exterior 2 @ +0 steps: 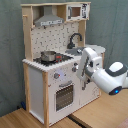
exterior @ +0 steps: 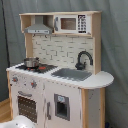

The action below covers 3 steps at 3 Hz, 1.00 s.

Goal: Play with the kitchen

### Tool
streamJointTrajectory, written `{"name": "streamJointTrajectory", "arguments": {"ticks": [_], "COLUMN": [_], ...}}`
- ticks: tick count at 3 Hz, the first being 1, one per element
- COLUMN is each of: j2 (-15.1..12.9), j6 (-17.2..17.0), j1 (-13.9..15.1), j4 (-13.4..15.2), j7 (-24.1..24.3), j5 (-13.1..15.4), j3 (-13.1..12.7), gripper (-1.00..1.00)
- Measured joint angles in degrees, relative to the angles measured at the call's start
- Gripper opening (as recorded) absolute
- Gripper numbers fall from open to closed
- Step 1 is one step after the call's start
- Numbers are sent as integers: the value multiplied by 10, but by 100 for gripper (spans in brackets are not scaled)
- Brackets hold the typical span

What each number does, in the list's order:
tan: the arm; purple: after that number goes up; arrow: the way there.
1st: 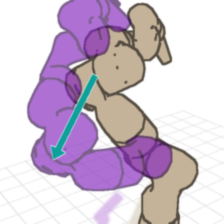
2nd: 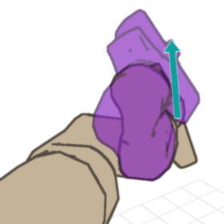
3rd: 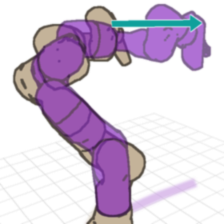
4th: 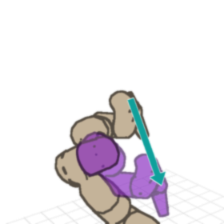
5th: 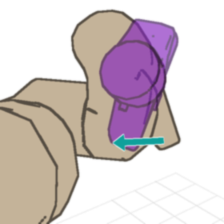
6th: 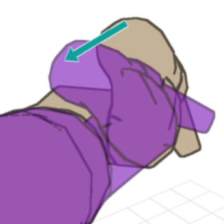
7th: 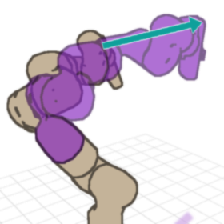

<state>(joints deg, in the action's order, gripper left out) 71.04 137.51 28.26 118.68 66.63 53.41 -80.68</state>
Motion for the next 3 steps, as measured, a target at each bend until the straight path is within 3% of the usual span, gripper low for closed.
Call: {"name": "streamJointTrajectory", "arguments": {"ticks": [1,3], "j2": [0,1], "j6": [-8,-5], "j1": [16,76], "j4": [-5,-5], "j7": [15,64], "j5": [-9,-9], "j3": [-54,-153], "gripper": [100,100]}}
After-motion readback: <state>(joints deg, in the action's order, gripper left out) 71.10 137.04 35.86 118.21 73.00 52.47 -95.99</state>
